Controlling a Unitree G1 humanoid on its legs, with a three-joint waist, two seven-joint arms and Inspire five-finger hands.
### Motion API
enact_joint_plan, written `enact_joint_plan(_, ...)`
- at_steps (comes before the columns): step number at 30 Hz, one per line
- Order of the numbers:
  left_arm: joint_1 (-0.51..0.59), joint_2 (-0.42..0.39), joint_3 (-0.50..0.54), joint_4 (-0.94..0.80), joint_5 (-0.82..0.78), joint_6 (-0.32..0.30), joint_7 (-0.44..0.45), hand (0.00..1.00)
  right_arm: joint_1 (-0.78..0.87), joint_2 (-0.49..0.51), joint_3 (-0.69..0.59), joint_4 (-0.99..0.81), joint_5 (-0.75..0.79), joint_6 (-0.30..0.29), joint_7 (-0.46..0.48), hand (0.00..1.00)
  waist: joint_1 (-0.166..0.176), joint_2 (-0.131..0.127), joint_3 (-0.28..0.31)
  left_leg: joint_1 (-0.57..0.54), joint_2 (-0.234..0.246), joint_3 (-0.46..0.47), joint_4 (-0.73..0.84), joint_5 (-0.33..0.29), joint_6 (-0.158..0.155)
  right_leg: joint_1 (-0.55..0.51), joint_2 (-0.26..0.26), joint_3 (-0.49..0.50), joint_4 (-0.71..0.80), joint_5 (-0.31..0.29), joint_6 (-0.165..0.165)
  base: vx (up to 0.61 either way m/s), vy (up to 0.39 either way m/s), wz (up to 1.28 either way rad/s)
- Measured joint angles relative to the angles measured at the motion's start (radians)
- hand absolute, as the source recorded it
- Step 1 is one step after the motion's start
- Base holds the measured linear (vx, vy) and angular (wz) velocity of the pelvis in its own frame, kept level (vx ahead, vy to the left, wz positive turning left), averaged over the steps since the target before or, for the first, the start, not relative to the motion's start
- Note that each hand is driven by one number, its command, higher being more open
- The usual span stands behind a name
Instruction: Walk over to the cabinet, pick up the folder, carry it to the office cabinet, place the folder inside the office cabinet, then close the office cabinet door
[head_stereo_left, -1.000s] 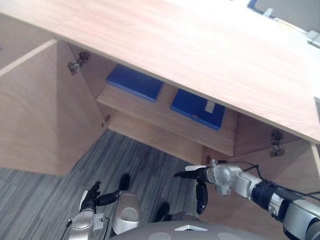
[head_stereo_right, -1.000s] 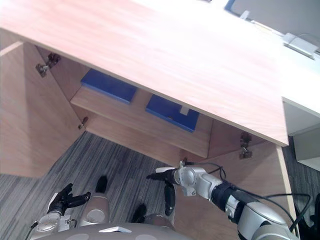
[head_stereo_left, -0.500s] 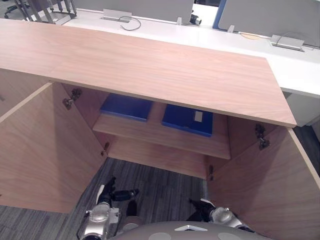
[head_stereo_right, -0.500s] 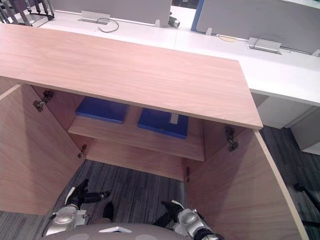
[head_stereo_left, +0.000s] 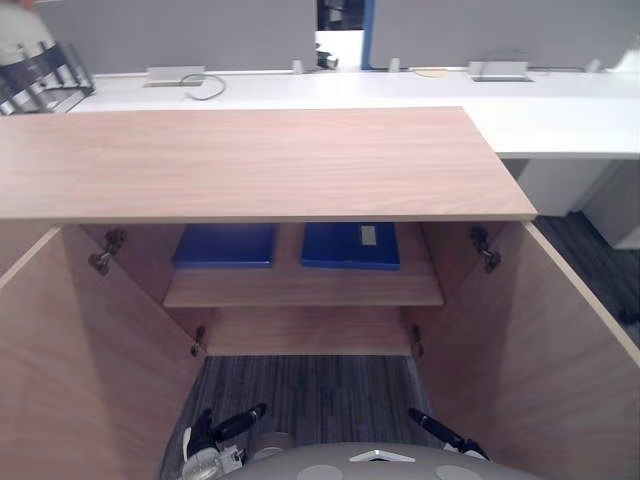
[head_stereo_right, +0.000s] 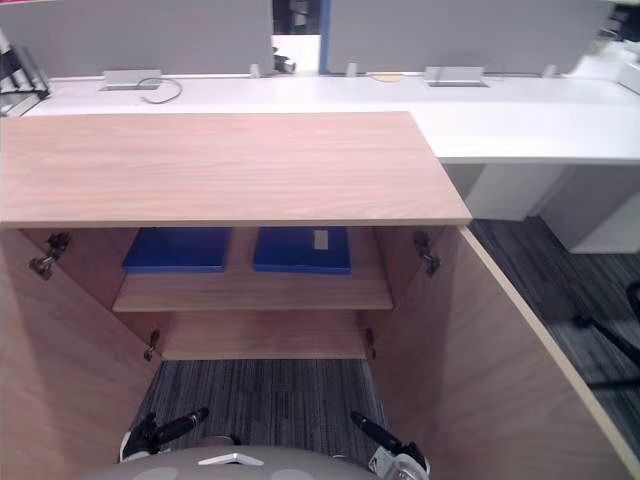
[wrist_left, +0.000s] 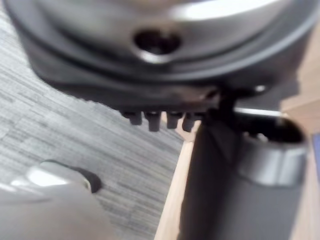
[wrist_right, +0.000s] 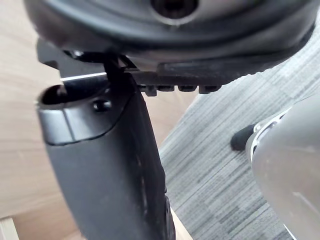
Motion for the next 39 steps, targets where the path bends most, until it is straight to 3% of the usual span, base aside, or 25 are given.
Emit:
enact_joint_plan(11,-0.007,0.025,-0.001,0.032,-0.003,-0.004,0.004,1.0,0.008,0.022,-0.019,-0.013,-0.01,0.001,0.001,1.0,-0.016,-0.021,-0.005,0.034,-0.061,0.11,-0.013,-0.021,0.057,-0.026,-0.061,0.13,-0.044,0.062,0.062,0.02,0.115,-0.35)
enact_joint_plan(20,-0.006,0.023,0.024,0.039,0.014,-0.023,0.002,1.0,0.03,0.023,0.062,-0.07,-0.008,0.0,0.013,1.0,-0.019,-0.038,0.032,0.143,-0.038,0.365,-0.026,-0.067,0.081,-0.097,-0.061,0.25,0.025,0.115,0.064,-0.12,0.064,-0.86)
enact_joint_plan(22,-0.005,0.021,0.024,0.037,0.026,-0.025,0.008,1.0,0.037,0.023,0.069,-0.089,-0.007,-0.001,0.016,1.0,-0.02,-0.033,0.039,0.158,-0.018,0.436,-0.028,-0.068,0.091,-0.125,-0.085,0.167,0.059,0.103,0.017,-0.17,0.016,-0.89)
enact_joint_plan(23,-0.004,0.019,0.024,0.035,0.051,-0.025,0.014,1.0,0.049,0.022,0.068,-0.104,-0.006,-0.001,0.019,1.0,-0.02,-0.022,0.038,0.166,-0.003,0.472,-0.035,-0.056,0.1,-0.148,-0.139,0.006,0.126,0.076,-0.025,-0.08,0.009,-0.7)
enact_joint_plan(25,-0.002,0.019,0.025,0.027,0.052,-0.023,0.022,1.0,0.057,0.019,0.045,-0.109,-0.006,-0.008,0.021,1.0,-0.016,-0.025,0.039,0.177,0.033,0.528,-0.039,-0.039,0.078,-0.16,-0.24,-0.289,0.278,0.04,-0.071,-0.04,-0.022,-0.83)
enact_joint_plan(27,0.006,0.023,0.025,0.025,0.05,-0.021,0.023,1.0,0.061,0.026,-0.002,-0.099,-0.007,-0.01,0.022,1.0,-0.013,-0.029,0.039,0.184,0.068,0.576,-0.026,-0.043,0.06,-0.137,-0.304,-0.441,0.365,0.023,-0.098,0.02,-0.105,-0.92)
enact_joint_plan(28,0.006,0.027,0.026,0.023,0.049,-0.021,0.022,1.0,0.061,0.03,-0.024,-0.093,-0.009,-0.009,0.025,1.0,-0.008,-0.041,0.045,0.201,0.07,0.606,-0.026,-0.044,0.042,-0.127,-0.319,-0.477,0.354,0.016,-0.081,0.06,-0.147,-1.16)
enact_joint_plan(29,0.001,0.029,0.029,0.027,0.049,-0.02,0.021,1.0,0.059,0.035,-0.047,-0.082,-0.008,-0.009,0.032,1.0,-0.004,-0.06,0.053,0.21,0.055,0.618,-0.032,-0.051,0.029,-0.126,-0.294,-0.499,0.323,-0.007,-0.07,0.02,-0.122,-1.38)
enact_joint_plan(30,-0.01,0.03,0.027,0.049,0.05,-0.009,0.018,1.0,0.056,0.013,-0.065,-0.062,-0.008,-0.011,0.033,1.0,0.001,-0.031,0.061,0.209,0.009,0.532,-0.083,-0.061,0.055,-0.114,-0.244,-0.468,0.239,0.025,-0.072,-0.05,-0.052,-1.33)
enact_joint_plan(31,-0.009,0.022,0.022,0.055,0.052,-0.003,0.016,1.0,0.053,0.0,-0.078,-0.043,-0.01,-0.011,0.032,1.0,0.004,-0.016,0.062,0.212,-0.008,0.486,-0.116,-0.057,0.076,-0.112,-0.203,-0.447,0.184,0.058,-0.081,-0.09,-0.036,-1.6)
enact_joint_plan(32,-0.002,-0.002,0.017,0.067,0.053,-0.005,0.015,1.0,0.026,-0.031,-0.093,-0.001,-0.009,0.0,0.031,1.0,0.012,0.024,0.05,0.216,0.012,0.474,-0.173,-0.009,0.09,-0.117,-0.152,-0.434,0.14,0.063,-0.097,-0.06,-0.059,-1.31)
enact_joint_plan(33,-0.008,0.011,0.017,0.065,0.053,-0.004,0.004,1.0,0.026,-0.041,-0.12,0.032,-0.009,0.011,0.029,1.0,-0.007,0.0,0.059,0.218,0.018,0.518,-0.186,0.024,0.054,-0.157,-0.255,-0.486,0.363,-0.032,-0.133,-0.02,-0.1,-1.04)
enact_joint_plan(35,-0.008,0.041,-0.005,0.067,0.052,-0.003,0.01,1.0,0.031,-0.033,-0.164,0.055,0.009,0.003,0.029,1.0,-0.027,-0.021,0.06,0.22,0.021,0.543,-0.19,0.039,0.029,-0.141,-0.392,-0.519,0.47,-0.05,-0.124,0.08,-0.208,-0.58)
enact_joint_plan(36,-0.019,0.065,-0.008,0.068,0.052,-0.001,0.013,1.0,0.03,-0.03,-0.157,0.057,-0.006,0.007,0.031,1.0,-0.022,-0.061,0.063,0.224,0.023,0.556,-0.184,0.045,0.013,-0.139,-0.388,-0.489,0.422,-0.046,-0.025,0.09,-0.283,-0.66)
enact_joint_plan(37,-0.026,0.074,-0.009,0.071,0.052,0.001,0.013,1.0,0.029,-0.025,-0.155,0.056,-0.008,0.01,0.035,1.0,-0.02,-0.062,0.064,0.22,0.032,0.558,-0.19,0.052,0.005,-0.129,-0.357,-0.494,0.381,-0.056,-0.025,0.04,-0.242,-0.74)
enact_joint_plan(38,-0.034,0.067,-0.014,0.076,0.052,0.001,0.008,1.0,0.026,-0.033,-0.149,0.056,-0.008,0.006,0.038,1.0,-0.012,-0.052,0.065,0.217,0.062,0.558,-0.211,0.061,0.005,-0.122,-0.285,-0.48,0.303,-0.049,-0.015,0.02,-0.222,-0.57)
enact_joint_plan(39,-0.034,0.064,-0.016,0.076,0.052,0.001,0.006,1.0,0.02,-0.034,-0.14,0.057,-0.008,0.005,0.041,1.0,-0.013,-0.045,0.062,0.223,0.08,0.566,-0.224,0.073,0.005,-0.115,-0.247,-0.474,0.256,-0.043,-0.006,0.04,-0.189,-0.67)
